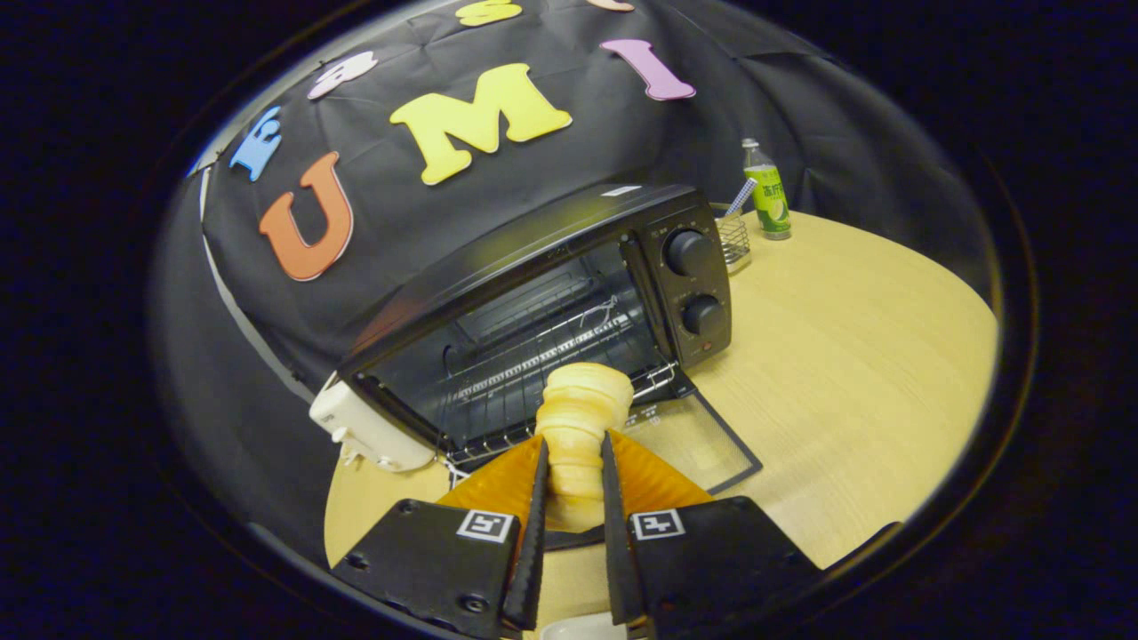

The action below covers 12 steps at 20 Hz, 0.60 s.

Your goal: Open the toaster oven, put the food inside, and close the toaster oven door.

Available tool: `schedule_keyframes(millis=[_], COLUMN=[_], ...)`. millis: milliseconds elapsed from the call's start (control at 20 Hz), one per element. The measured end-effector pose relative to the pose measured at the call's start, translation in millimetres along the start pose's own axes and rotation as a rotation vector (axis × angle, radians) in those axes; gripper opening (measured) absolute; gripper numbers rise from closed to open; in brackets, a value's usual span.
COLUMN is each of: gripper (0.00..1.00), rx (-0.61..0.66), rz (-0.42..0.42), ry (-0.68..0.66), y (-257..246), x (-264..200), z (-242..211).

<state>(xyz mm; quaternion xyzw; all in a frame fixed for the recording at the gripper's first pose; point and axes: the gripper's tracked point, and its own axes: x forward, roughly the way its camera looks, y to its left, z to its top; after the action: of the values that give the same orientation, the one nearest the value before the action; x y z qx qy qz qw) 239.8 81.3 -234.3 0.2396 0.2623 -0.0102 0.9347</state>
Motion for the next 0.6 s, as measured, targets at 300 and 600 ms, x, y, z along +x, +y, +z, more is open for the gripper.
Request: schedule_keyframes(millis=[300, 600], gripper=[0.35, 0.35], rx=[0.088, 0.100], rz=[-0.052, -0.114], ry=[-0.057, -0.097], y=[4.7, 13.3], x=[48.2, 89.7], z=[19.7, 35.9])
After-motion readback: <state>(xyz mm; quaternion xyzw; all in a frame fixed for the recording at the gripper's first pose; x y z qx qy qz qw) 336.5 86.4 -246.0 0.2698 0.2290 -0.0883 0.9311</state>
